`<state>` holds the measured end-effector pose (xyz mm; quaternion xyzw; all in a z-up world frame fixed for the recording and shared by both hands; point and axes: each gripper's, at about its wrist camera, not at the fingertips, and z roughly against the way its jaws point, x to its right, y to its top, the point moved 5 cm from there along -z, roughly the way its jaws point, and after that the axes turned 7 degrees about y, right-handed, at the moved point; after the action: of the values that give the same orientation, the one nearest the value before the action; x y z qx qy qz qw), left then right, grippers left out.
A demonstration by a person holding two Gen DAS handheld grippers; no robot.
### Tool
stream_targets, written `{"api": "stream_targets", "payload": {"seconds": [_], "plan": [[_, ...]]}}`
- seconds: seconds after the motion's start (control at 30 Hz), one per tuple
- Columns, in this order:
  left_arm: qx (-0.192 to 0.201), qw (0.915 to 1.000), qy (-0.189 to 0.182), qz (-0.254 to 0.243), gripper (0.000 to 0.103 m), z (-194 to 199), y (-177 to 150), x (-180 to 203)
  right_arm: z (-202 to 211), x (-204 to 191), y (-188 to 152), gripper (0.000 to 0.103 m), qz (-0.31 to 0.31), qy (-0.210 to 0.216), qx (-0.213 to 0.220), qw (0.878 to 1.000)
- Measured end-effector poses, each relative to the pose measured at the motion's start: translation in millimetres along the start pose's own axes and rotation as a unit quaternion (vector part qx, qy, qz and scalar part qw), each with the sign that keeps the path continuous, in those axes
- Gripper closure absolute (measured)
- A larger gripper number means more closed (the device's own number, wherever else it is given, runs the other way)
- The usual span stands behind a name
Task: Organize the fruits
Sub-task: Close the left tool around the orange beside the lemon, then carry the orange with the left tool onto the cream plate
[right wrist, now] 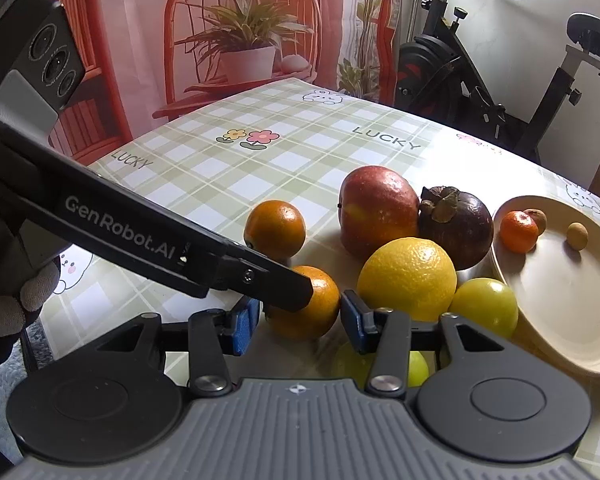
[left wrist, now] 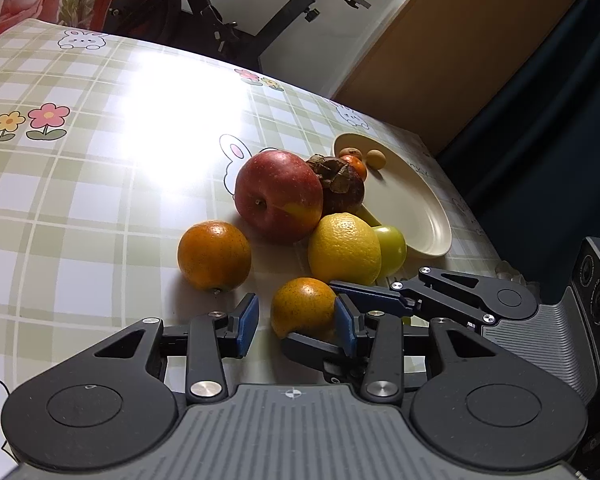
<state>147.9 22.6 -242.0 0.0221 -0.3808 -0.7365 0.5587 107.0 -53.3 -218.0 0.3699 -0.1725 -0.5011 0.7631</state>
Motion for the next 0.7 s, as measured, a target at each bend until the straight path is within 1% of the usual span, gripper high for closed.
{"api": "stream_targets", "payload": {"seconds": [0.17,0.37,0.5,0.6,0.7], "plan": [[-0.009,0.9999,-0.009,-0.002,0.057,-7,-4,5,-2,-2,0,0.056,0.009,-0.003,0.0,1.0],[-0.015,0.9999,0.0,-0.006,0.057,-9,-8,5,-2,-10,-1,0.057,0.024,0.003,-0.001,1.0],[-0.009,0.9998,0.013,-0.01,0.058,-7,-9,6,-2,-11,-2,0.057,0.026,0.009,-0.004,1.0],[-0.009,0.9998,0.015,-0.008,0.058,-5,-10,3,-3,-12,-4,0.055,0.028,0.009,-0.009,1.0],[-0.009,0.9998,0.018,-0.009,0.058,-2,-11,2,-3,-14,-3,0.055,0.03,0.012,-0.008,0.999]]}}
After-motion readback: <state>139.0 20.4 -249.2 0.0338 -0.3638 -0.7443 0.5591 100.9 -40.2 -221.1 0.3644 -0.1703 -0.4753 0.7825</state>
